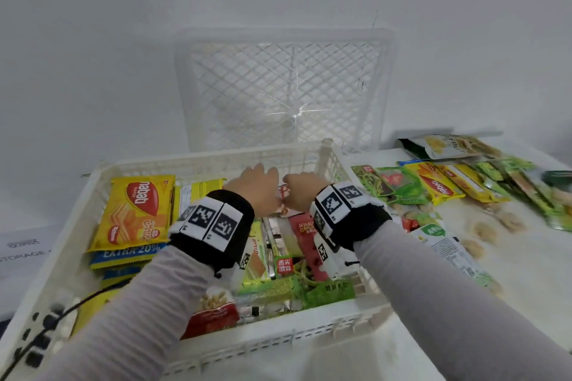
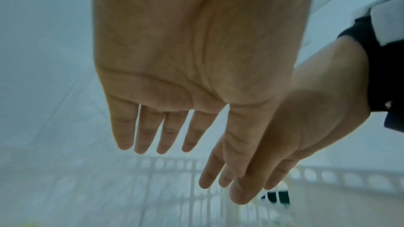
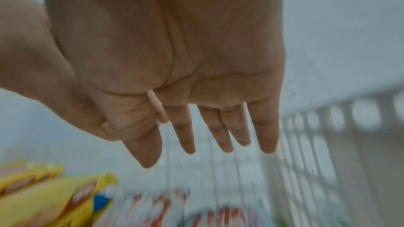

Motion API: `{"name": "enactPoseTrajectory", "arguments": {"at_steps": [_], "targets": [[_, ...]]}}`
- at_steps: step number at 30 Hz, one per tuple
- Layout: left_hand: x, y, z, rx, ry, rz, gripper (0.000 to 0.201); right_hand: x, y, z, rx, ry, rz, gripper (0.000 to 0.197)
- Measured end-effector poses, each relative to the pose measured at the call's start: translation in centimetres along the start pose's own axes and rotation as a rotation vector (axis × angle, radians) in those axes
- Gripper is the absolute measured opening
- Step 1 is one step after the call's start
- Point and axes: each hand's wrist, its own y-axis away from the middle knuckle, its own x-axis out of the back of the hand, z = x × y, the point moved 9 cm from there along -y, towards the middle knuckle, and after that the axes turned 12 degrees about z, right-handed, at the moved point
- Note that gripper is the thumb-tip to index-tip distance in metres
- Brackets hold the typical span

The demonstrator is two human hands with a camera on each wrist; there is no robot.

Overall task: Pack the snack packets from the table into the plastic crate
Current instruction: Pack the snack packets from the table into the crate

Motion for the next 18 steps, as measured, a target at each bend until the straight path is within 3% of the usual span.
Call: {"name": "enactPoseTrajectory", "arguments": {"at_steps": [10,18], "targets": [[9.5,2.5,3.3,-0.095,0.049,0.278,0.058,10.4,5.6,5.4,-0.017,-0.225,0.179,0.053],[11.7,3.9,9.8,-0.173,0.177,0.312,0.063,11.8,10.5,15.1,-0.103,-0.472,0.217,0.048]]}}
